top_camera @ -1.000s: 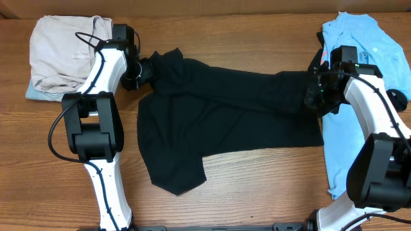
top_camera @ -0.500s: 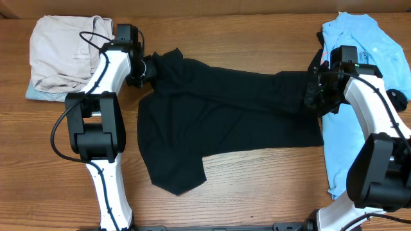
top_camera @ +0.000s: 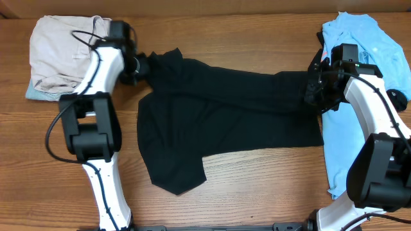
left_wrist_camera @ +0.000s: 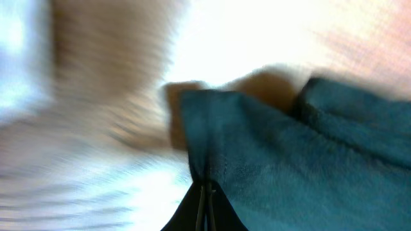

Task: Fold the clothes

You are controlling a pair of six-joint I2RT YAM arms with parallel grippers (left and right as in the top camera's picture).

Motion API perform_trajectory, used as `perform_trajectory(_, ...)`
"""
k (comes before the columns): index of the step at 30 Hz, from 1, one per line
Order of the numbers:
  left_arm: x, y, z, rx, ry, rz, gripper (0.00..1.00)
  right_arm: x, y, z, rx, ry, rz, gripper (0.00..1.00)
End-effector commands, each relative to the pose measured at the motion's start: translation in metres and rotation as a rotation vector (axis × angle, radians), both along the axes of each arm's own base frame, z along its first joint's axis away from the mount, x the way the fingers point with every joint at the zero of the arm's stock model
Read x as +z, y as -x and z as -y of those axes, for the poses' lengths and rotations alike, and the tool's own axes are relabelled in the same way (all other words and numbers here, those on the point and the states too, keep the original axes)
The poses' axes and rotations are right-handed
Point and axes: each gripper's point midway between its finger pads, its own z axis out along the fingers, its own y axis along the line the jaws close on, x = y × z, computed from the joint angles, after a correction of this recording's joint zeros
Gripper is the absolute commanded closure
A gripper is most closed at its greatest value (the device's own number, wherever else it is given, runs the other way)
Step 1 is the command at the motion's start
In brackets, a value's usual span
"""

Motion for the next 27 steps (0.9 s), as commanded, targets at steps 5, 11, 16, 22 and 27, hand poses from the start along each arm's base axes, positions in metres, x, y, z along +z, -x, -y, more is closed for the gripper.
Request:
perform_trajectory(5, 0.186, -0.041, -0.056, 0.051, -0.066, 0.364, 0.96, 0.058, -0.039, 0.005, -0.003, 0.017, 0.146, 0.96)
perform_trajectory(11, 0.262, -0.032, -0.051, 0.019, -0.098, 0.51, 0.96, 0.092, -0.054, 0.007, 0.0, 0.028, 0.22, 0.96)
perform_trajectory(16, 0.29, -0.023, -0.043, 0.006, -0.097, 0.562, 0.96, 0.12, -0.071, 0.01, 0.003, 0.042, 0.307, 0.96)
perform_trajectory(22, 0.256, -0.012, -0.001, -0.143, -0.051, 0.447, 0.91, 0.123, -0.073, 0.01, 0.002, 0.043, 0.32, 0.96)
perform_trajectory(27, 0.198, 0.008, 0.05, -0.455, -0.127, 0.272, 0.46, 0.122, -0.072, 0.01, 0.002, 0.042, 0.313, 0.96)
